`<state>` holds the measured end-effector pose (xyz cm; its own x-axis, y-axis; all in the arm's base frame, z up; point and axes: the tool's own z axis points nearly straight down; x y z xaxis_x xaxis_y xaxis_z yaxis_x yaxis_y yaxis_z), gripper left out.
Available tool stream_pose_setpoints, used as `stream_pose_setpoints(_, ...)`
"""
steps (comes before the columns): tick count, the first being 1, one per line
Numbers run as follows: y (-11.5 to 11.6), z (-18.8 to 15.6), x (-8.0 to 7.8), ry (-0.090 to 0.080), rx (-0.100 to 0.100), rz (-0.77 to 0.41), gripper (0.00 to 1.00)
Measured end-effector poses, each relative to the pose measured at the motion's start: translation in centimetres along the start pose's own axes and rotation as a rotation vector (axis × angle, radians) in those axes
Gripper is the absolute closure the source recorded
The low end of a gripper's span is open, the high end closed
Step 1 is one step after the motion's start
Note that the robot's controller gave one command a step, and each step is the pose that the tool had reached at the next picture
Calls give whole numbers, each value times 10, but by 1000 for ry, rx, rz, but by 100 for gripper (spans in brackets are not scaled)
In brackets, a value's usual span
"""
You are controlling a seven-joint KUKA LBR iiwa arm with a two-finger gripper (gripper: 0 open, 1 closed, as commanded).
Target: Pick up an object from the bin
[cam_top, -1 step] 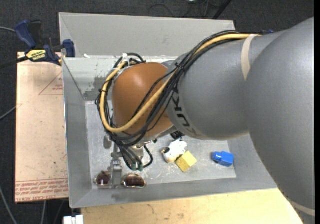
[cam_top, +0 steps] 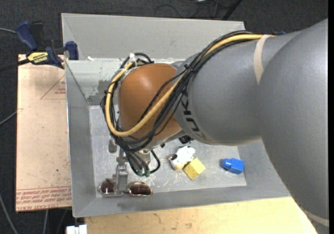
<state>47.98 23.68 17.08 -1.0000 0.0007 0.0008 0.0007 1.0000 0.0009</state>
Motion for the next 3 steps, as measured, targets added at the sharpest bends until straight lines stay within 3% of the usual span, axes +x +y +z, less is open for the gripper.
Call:
stream_pose_setpoints(1, -39, 26, -1, 0, 1, -169, 0)
stream_pose_setpoints(2, -27, 56, 1, -1, 1, -428, 0)
stream_pose_setpoints(3, 13, 45, 0, -3, -2, -284, 0)
